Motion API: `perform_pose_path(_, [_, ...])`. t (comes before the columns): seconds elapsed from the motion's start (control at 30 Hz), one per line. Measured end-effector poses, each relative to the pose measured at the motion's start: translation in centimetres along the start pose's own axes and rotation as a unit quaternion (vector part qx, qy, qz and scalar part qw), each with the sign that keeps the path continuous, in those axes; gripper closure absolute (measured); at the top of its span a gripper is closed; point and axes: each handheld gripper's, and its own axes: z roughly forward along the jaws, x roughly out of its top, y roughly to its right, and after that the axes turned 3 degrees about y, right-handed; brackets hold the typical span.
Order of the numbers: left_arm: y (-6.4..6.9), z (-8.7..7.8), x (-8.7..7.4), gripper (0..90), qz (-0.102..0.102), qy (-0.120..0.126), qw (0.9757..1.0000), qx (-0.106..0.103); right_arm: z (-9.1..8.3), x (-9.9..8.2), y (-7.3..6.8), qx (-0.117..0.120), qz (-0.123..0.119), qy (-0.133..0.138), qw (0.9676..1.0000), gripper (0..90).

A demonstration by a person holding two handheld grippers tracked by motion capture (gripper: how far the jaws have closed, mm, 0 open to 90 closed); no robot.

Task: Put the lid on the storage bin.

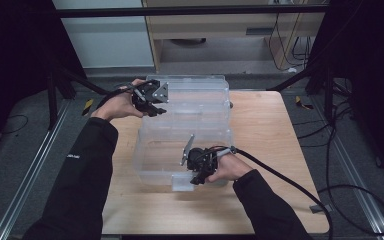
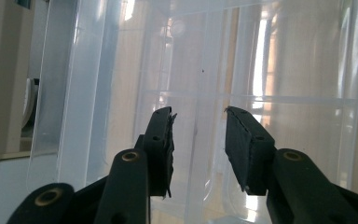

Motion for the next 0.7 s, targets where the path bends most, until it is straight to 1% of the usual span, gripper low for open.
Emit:
perform_pose_path(0.17, [0.2, 0.5, 0.3, 64.6, 0.011, -0.016, 0.9998, 0.004, 0.0, 0.0, 0.0, -0.001, -0.001, 0.001, 1.0, 66.3])
perform_pose_path(0.2, [0.3, 0.6, 0.4, 65.0, 0.012, -0.016, 0.9998, 0.004, 0.0, 0.0, 0.0, -0.001, -0.004, 0.002, 1.0, 66.3])
perform_pose_path(0.3, [0.3, 0.8, 0.6, 66.5, 0.017, -0.02, 0.9996, 0.006, 0.0, 0.0, 0.0, -0.002, -0.001, 0.0, 1.0, 66.3])
perform_pose_path(0.37, [0.3, 1.0, 0.6, 67.1, 0.015, -0.019, 0.9997, 0.005, 0.0, 0.0, 0.0, -0.002, 0.0, 0.0, 1.0, 66.2])
perform_pose_path(0.47, [0.4, 1.2, 0.7, 68.1, 0.018, -0.025, 0.9995, 0.004, 0.0, 0.0, 0.0, -0.003, -0.005, 0.002, 1.0, 66.2])
perform_pose_path(0.7, [0.5, 1.5, 1.0, 71.4, 0.024, -0.03, 0.9993, 0.006, 0.0, 0.0, 0.0, -0.004, -0.003, 0.002, 1.0, 66.2])
